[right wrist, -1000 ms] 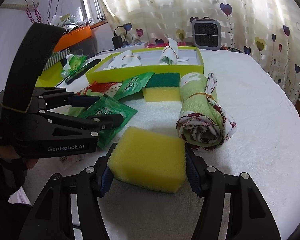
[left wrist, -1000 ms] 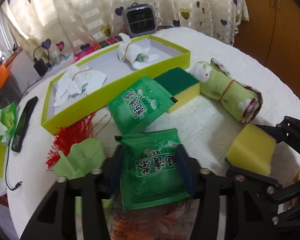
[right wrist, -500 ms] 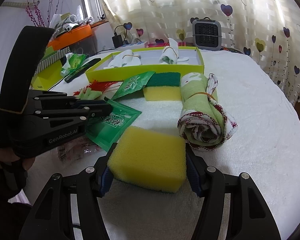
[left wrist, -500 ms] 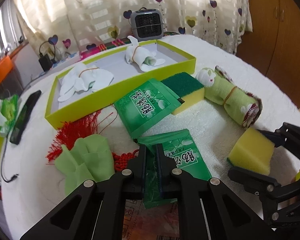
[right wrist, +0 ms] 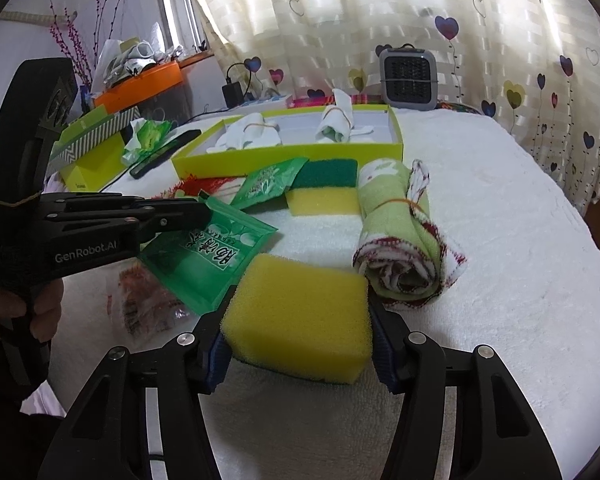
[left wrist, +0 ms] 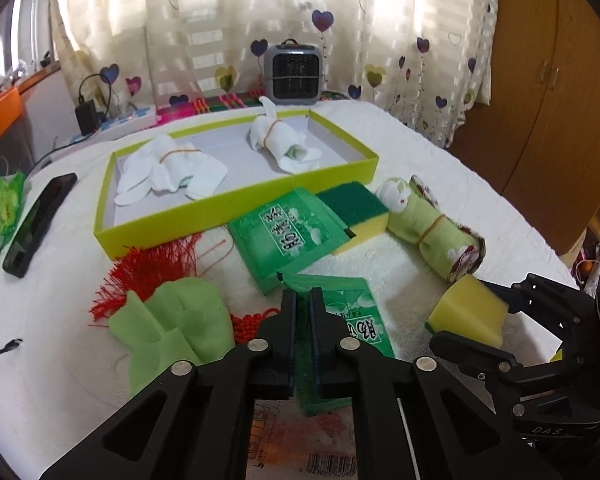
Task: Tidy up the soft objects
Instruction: 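Carry the tea packet with the left tool while the right tool carries the sponge toward the box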
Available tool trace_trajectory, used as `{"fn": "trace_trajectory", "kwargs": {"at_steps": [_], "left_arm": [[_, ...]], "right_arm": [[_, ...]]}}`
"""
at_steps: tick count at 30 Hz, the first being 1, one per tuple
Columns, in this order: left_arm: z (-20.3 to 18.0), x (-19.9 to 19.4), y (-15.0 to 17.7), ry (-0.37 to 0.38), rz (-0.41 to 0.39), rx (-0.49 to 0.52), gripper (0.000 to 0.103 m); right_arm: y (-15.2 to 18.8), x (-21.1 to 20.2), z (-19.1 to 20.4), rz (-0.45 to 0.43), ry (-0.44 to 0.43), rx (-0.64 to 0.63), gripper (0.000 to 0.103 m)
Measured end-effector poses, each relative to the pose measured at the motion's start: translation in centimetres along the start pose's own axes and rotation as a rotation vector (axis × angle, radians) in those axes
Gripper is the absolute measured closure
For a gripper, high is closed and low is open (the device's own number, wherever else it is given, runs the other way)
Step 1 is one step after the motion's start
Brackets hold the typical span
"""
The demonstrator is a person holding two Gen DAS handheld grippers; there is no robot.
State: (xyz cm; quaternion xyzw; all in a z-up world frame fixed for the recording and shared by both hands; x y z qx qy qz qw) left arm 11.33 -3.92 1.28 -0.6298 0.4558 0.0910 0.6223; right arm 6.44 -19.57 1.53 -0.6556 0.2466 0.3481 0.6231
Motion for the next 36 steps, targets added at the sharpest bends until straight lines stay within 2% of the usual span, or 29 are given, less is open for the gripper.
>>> {"fn": "trace_trajectory", "kwargs": {"at_steps": [3, 11, 19, 36], "left_arm": [[0.3, -0.5, -0.4, -0.002, -0.015, -0.009, 0.102], [0.9, -0.5, -0.3, 0.006, -0.009, -0.027, 0.103], [1.1, -2.5, -1.7, -0.001, -0.069, -0.018, 0.103], [1.6, -3.9, -4.5, 0.000, -0.124, -0.001, 0.103]], "right_arm": [[-0.5, -0.3, 0.1, -0.011, -0.003, -0.002, 0.045], [-0.9, -0.6, 0.2, -0.025, -0.002, -0.001, 0.045], [-1.8, -1.2, 0.1, -0.049, -0.001, 0.002, 0.045], [-4.9, -1.5, 0.4, -0.097, -0.003, -0.005, 0.045]]}}
Point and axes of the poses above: each gripper's, at about its wrist camera, not at the fingertips, and x roughly the way its jaws point, z to its left, y to its underside, the point moved 3 cm from there along x, roughly the way its jaws point, and after that the axes turned 12 degrees about y, right-handed, at the moved point
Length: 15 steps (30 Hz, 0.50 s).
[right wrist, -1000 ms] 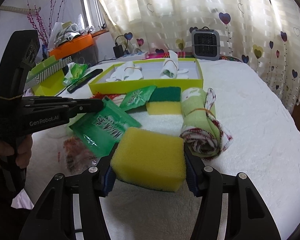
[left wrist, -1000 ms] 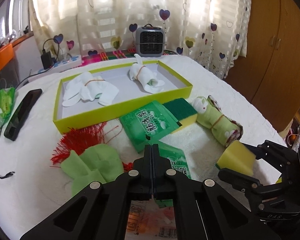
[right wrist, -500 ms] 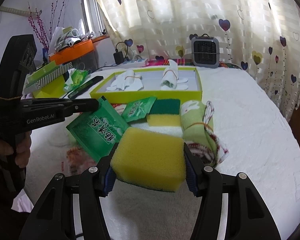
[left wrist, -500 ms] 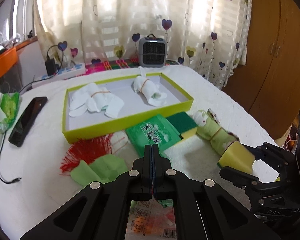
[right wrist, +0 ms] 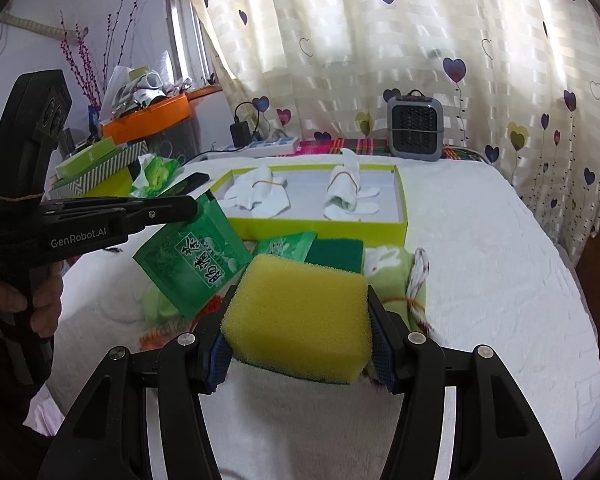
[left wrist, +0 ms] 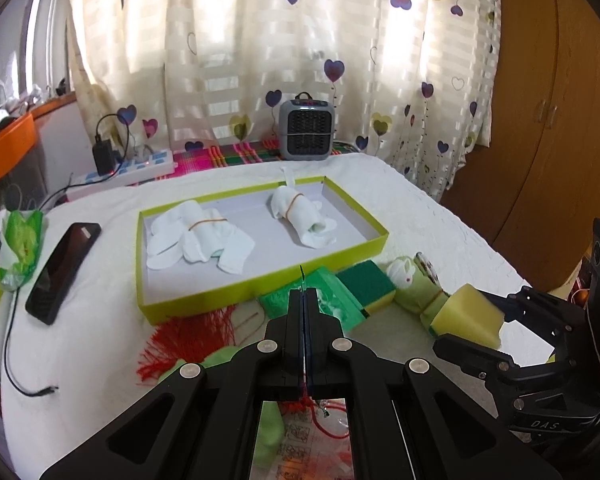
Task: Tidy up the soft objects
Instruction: 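Carry the tea packet with the left tool while the right tool carries the sponge toward the box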
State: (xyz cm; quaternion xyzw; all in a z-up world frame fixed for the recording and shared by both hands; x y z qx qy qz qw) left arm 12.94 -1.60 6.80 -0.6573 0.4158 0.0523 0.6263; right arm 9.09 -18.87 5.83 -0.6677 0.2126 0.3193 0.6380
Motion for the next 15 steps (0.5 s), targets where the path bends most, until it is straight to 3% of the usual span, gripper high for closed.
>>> {"fn": "trace_trajectory", "kwargs": {"at_steps": [15], "left_arm": [[1.3, 0.7, -3.6, -0.009, -0.023, 0.001, 0.103]], "right_arm": [[-4.0, 1.5, -0.4, -0.015, -0.003, -0.009, 0.045]]}}
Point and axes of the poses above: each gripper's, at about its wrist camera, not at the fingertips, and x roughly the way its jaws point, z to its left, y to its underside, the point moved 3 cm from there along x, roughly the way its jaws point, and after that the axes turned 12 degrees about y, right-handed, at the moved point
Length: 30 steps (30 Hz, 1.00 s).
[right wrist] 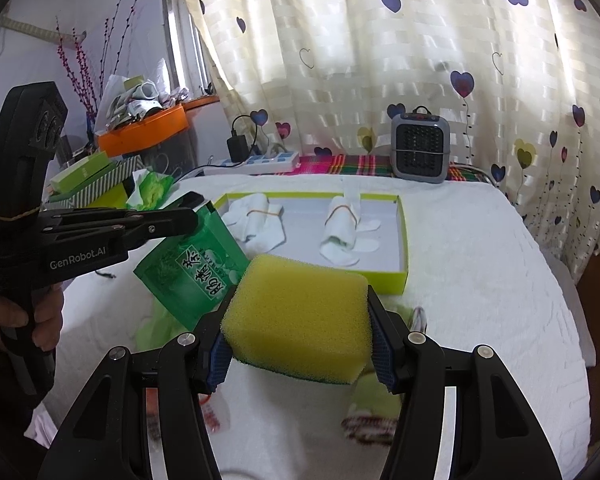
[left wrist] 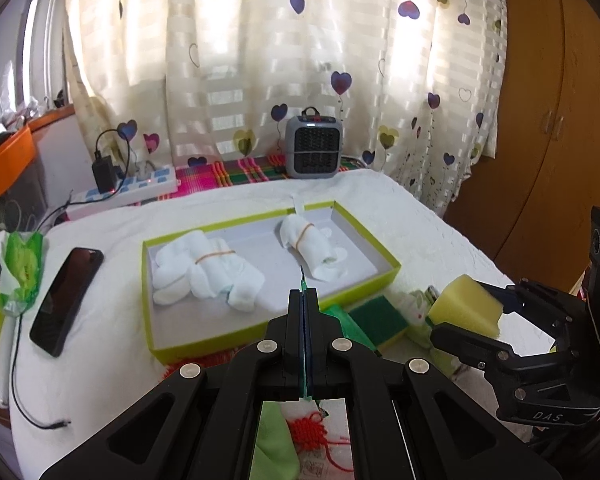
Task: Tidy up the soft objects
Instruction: 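Carry the tea packet with the left tool while the right tool carries the sponge toward the box, then lower the tea packet and yellow sponge into the box lid and open both tools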
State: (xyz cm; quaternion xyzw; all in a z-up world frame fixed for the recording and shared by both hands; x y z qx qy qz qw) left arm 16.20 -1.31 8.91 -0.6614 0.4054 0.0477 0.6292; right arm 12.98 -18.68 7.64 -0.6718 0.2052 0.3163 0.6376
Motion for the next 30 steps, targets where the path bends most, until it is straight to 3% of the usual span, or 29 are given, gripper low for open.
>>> {"fn": "trace_trajectory", "kwargs": {"at_steps": [17, 30], "left_arm": [[2.5, 2.1, -3.7, -0.005, -0.012, -0.010, 0.103], [5.7, 6.3, -6.6, 0.024, 0.006, -0.071, 0.103]], "right_arm": [[-3.6, 3.1, -1.0, 0.013, 0.017, -0.015, 0.045], [-6.7, 7.4, -2.8, 0.054, 0.051, -0.007, 0.045]]}}
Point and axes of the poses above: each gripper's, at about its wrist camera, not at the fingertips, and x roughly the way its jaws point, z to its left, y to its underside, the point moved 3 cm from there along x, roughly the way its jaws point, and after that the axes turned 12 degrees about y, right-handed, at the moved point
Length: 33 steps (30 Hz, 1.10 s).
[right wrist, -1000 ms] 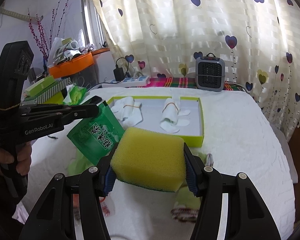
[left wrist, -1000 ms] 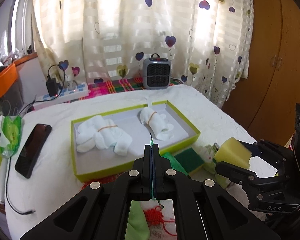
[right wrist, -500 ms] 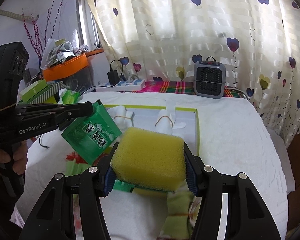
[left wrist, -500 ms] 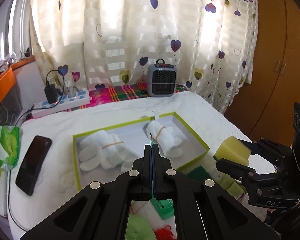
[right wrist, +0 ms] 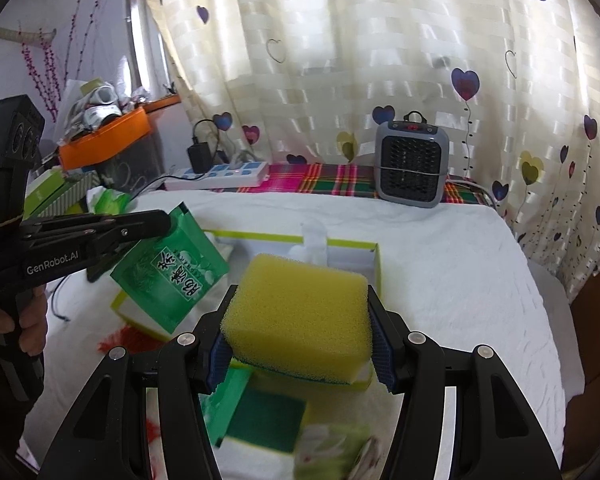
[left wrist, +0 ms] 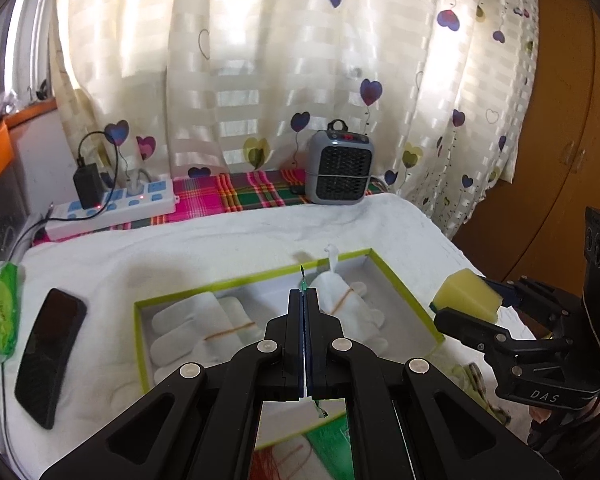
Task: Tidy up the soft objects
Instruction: 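Lower the tea packet and yellow sponge into the box lid and open both tools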
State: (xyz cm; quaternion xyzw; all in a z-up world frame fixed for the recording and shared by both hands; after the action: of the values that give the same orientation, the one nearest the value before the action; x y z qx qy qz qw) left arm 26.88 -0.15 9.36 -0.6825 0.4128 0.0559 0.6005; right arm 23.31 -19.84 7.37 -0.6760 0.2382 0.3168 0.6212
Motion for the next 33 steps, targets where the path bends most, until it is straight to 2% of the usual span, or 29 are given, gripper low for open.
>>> {"fn": "trace_trajectory", "kwargs": {"at_steps": [8, 15, 24, 33], "left_arm": [[1.2, 2.6, -1.6, 0.036, 0.001, -0.039, 0.103], [2.4, 5.9, -1.4, 0.017, 0.053, -0.064, 0.103], [4.3, 7.8, -0.5, -0.007, 0.087, -0.095, 0.103], [5.6, 9.1, 0.5, -0.047, 0.135, -0.113, 0.102]], "right_arm": [[-1.4, 3.8, -0.8, 0.047, 0.025, 0.009, 0.045], [-1.9, 6.8, -1.2, 0.095, 0.037, 0.010, 0.045], [-2.1, 9.7, -1.3, 0.153, 0.049, 0.018, 0.045], [-1.8, 11.3, -0.1, 0.187, 0.136, -0.088, 0.045]]}}
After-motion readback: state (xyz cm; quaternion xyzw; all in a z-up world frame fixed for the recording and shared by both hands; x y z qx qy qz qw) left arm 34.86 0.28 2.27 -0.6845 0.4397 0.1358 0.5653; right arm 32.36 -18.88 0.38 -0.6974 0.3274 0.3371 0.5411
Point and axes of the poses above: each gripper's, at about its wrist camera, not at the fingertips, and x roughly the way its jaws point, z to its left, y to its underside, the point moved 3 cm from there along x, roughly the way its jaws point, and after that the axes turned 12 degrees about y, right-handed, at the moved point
